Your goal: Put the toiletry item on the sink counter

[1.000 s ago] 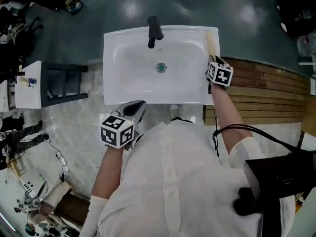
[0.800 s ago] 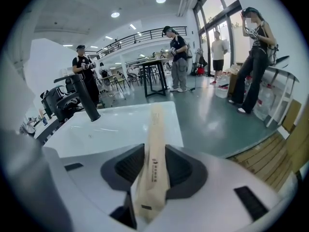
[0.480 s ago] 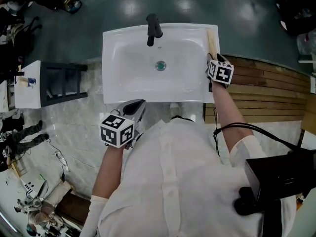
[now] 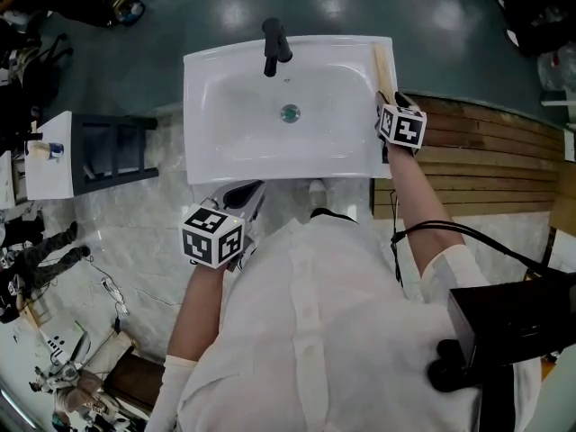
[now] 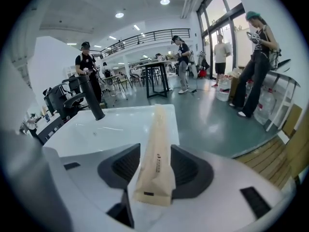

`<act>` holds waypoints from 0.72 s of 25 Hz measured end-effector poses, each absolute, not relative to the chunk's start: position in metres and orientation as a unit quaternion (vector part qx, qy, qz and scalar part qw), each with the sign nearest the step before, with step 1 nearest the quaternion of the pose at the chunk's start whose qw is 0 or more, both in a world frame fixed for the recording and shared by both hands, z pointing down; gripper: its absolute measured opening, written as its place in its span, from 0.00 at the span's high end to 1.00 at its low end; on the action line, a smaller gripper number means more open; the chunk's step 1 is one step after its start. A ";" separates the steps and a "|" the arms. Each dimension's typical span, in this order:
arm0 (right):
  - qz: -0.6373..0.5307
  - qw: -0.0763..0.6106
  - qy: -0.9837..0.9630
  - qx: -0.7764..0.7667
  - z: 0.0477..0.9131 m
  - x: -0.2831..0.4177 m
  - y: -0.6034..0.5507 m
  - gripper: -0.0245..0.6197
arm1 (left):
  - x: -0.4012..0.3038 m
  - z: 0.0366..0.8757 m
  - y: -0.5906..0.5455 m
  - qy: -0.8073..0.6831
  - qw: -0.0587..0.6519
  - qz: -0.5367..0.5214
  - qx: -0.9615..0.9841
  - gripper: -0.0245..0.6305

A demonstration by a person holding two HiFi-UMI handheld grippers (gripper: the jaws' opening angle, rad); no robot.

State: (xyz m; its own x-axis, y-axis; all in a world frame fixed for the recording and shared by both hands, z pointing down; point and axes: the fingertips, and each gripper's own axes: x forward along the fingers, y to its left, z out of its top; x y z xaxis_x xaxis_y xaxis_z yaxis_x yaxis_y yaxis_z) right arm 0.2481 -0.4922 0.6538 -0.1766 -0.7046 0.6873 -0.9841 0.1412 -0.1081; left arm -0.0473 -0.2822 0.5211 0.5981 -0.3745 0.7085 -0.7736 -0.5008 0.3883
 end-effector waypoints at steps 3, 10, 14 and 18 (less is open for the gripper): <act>0.275 0.251 -0.717 0.589 0.648 0.245 -0.485 0.70 | -0.050 0.520 -0.277 -0.349 0.355 0.278 0.821 0.95; 0.260 0.255 -0.719 0.592 0.626 0.233 -0.458 0.70 | -0.058 0.516 -0.256 -0.339 0.346 0.267 0.833 0.95; 0.243 0.254 -0.726 0.591 0.602 0.220 -0.431 0.70 | -0.063 0.515 -0.234 -0.326 0.344 0.265 0.840 0.95; 0.249 0.247 -0.737 0.577 0.586 0.194 -0.394 0.79 | -0.076 0.514 -0.211 -0.311 0.337 0.263 0.849 0.95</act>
